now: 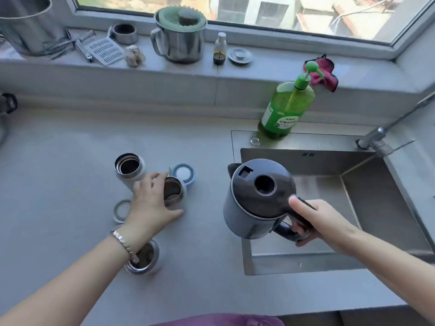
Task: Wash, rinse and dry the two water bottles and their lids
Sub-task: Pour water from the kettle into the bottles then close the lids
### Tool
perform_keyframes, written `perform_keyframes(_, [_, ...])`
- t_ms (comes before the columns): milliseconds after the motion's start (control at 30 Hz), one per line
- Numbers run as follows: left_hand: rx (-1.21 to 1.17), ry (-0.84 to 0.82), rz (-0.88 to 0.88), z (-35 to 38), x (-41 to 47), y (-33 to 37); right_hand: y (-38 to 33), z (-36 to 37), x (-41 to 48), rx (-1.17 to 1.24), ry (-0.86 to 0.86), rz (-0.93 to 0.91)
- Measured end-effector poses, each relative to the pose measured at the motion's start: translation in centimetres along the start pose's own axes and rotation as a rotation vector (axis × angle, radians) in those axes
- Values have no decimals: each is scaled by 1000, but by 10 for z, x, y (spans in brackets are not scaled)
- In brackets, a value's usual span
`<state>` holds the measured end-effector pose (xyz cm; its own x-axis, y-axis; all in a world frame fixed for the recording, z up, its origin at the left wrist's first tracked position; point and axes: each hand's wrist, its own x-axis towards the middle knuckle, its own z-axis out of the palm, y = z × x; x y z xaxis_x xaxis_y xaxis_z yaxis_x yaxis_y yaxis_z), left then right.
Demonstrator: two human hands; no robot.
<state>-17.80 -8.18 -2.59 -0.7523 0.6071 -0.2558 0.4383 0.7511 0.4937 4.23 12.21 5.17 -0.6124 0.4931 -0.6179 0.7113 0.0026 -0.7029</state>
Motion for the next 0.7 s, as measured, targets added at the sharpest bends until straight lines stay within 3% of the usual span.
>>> perform_keyframes(367, [-325,-13,-39,1,14,-13,-27,3,37,-255,-84,-1])
perform_keyframes(700, [-346,-46,35,5,15,-3,-46,-4,50,-382,-152,7])
